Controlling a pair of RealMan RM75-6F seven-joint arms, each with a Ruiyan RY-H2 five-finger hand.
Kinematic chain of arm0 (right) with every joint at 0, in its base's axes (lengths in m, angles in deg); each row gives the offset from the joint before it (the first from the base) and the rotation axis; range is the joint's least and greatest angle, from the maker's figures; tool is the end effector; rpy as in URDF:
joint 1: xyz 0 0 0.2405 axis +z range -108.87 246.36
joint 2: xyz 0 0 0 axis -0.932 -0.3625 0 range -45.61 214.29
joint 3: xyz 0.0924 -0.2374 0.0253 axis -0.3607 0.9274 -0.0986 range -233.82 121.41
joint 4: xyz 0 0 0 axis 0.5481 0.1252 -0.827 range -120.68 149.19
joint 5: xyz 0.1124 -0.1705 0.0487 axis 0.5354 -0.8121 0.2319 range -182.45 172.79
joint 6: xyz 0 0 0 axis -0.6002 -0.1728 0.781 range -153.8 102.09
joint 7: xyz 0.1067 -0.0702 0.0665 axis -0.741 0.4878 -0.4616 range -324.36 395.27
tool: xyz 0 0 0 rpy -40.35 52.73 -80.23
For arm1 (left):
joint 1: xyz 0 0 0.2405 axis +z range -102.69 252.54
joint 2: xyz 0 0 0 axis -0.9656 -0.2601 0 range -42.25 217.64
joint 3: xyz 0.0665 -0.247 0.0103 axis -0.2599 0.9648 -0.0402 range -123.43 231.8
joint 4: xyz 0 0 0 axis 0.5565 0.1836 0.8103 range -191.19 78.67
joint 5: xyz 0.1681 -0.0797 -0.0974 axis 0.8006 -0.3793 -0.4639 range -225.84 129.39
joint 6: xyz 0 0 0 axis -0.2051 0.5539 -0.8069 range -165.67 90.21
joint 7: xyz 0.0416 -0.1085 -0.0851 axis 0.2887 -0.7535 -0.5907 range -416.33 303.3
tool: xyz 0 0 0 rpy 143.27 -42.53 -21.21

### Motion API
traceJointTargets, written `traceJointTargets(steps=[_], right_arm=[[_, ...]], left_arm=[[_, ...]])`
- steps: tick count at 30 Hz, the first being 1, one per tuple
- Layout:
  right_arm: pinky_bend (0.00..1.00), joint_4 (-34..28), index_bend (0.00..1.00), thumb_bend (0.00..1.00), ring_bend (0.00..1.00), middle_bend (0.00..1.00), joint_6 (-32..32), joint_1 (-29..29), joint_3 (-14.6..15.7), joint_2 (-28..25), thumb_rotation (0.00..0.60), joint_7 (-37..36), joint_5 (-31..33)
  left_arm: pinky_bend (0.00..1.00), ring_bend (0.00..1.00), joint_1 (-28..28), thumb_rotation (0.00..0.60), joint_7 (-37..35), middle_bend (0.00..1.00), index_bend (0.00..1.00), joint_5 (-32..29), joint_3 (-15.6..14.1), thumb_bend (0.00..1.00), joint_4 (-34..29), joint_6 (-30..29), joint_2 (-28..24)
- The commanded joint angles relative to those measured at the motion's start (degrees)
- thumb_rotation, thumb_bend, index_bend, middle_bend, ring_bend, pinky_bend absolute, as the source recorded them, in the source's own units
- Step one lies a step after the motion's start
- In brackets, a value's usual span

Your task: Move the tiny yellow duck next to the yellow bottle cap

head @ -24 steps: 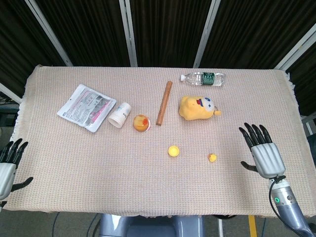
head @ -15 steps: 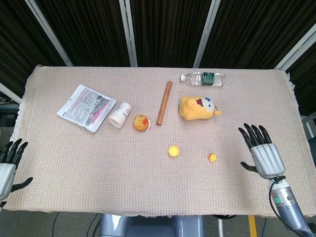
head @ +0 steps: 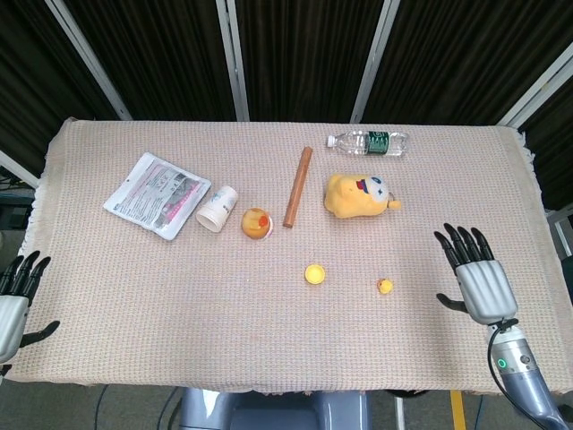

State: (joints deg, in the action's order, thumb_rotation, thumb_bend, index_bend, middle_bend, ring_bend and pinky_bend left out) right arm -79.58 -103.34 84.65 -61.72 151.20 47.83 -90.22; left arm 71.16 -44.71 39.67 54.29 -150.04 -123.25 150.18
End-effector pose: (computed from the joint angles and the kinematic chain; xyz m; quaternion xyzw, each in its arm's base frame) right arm -0.2633 -0.2441 0.1306 0.6721 -0.3067 0.3786 0.5575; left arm -0.3107 0.1646 0.1586 -0.6461 -0.3318 -0.3148 0.6110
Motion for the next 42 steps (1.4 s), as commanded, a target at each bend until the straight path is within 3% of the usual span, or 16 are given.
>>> traceJointTargets(steps=[1, 10, 16, 25, 33, 42], right_arm=[[0.00, -0.2, 0.06, 0.00, 0.00, 0.00, 0.3, 0.0, 0.1, -0.1, 0.600, -0.4, 0.2], [0.00, -2.2, 0.06, 0.05, 0.00, 0.00, 2.2, 0.6, 0.6, 0.0, 0.600, -1.2, 0.4], [0.00, -5.3, 0.10, 0.08, 0.00, 0.00, 3.3, 1.6, 1.0, 1.6, 0.600, 4.9, -0.2], [0.00, -7.5, 0.20, 0.13, 0.00, 0.00, 8.7, 6.4, -2.0, 11.4, 0.600, 12.2, 6.4], [0.00, -2.3, 0.26, 0.16, 0.00, 0.00, 11.2, 10.0, -2.9, 21.3, 0.600, 21.5, 13.1], [0.00, 2.7, 0.32, 0.16, 0.00, 0.00, 12.1, 11.6, -3.4, 27.2, 0.600, 20.5, 16.1]], left_arm=[[0.18, 0.00, -0.1, 0.600, 0.1, 0.00, 0.00, 0.2, -0.2, 0.00, 0.0, 0.2, 0.0], [0.17, 0.00, -0.3, 0.600, -0.7, 0.00, 0.00, 0.8, -0.1, 0.00, 0.3, 0.1, 0.1], [0.17, 0.00, -0.3, 0.600, -0.7, 0.00, 0.00, 1.2, -0.1, 0.00, 0.4, -0.3, 0.2], [0.17, 0.00, -0.5, 0.600, -1.2, 0.00, 0.00, 1.7, -0.1, 0.00, 0.8, -0.3, 0.3], [0.17, 0.00, -0.6, 0.600, -1.3, 0.00, 0.00, 2.0, -0.1, 0.00, 1.0, -0.3, 0.4], [0.17, 0.00, -0.8, 0.600, -0.9, 0.00, 0.00, 2.3, -0.1, 0.00, 0.8, -0.4, 0.4]])
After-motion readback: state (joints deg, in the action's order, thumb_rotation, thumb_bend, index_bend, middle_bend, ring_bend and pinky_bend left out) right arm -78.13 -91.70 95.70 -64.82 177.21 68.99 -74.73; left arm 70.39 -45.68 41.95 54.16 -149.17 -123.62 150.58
